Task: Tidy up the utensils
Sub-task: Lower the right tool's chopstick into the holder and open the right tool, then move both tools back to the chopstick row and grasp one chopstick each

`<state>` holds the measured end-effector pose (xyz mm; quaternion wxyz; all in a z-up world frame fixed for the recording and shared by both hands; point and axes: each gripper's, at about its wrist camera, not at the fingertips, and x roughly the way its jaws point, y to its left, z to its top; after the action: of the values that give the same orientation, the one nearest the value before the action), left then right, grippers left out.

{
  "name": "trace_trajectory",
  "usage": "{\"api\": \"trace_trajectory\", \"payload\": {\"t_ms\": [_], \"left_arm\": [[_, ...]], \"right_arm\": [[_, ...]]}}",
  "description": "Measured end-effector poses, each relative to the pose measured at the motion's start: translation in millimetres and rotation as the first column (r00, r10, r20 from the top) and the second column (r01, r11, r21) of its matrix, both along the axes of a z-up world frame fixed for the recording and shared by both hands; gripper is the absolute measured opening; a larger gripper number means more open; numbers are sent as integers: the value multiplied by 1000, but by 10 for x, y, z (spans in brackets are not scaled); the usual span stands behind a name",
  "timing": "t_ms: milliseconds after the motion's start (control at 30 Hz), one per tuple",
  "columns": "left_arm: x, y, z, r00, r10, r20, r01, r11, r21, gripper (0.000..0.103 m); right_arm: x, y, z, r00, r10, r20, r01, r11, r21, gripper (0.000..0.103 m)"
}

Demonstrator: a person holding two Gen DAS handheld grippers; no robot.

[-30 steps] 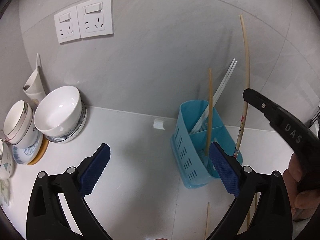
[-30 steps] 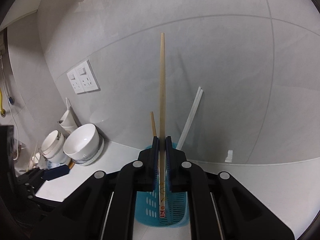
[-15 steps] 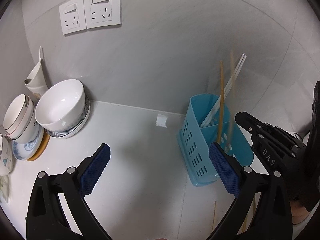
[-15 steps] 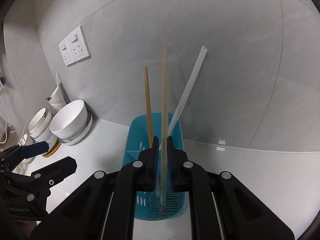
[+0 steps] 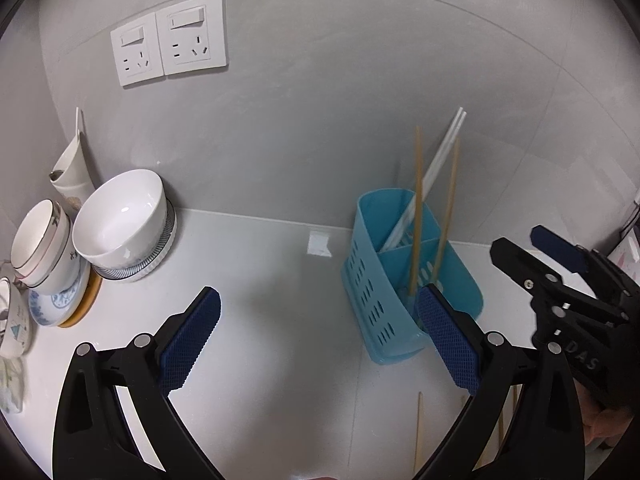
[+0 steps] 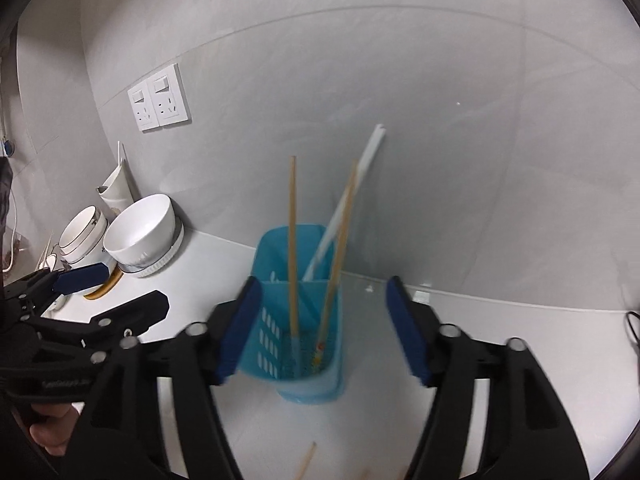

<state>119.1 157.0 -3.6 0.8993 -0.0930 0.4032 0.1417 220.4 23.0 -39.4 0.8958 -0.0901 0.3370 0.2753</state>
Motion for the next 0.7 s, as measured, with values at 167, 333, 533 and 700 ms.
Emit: {"api": "trace_trajectory", "payload": {"t_ms": [167, 333, 533, 700], "left_arm": [[-104, -160, -6, 1000, -19, -3, 19, 1000, -13, 97], [-199, -380, -144, 997, -57, -45, 56, 998, -27, 97], [-310, -611, -280, 993, -89, -82, 85, 995, -58, 97], [-406, -804, -399, 988, -105, -115, 97, 993, -74, 97]], "right_arm": [[-123, -333, 70, 997, -56, -43, 57, 998, 11, 88], [-259, -688, -30, 988, -126, -89, 127, 992, -1, 91], [-421, -1087, -153, 969, -223, -104, 217, 974, -68, 93], [-578, -1413, -274, 950, -289, -121, 279, 956, -94, 93]]}}
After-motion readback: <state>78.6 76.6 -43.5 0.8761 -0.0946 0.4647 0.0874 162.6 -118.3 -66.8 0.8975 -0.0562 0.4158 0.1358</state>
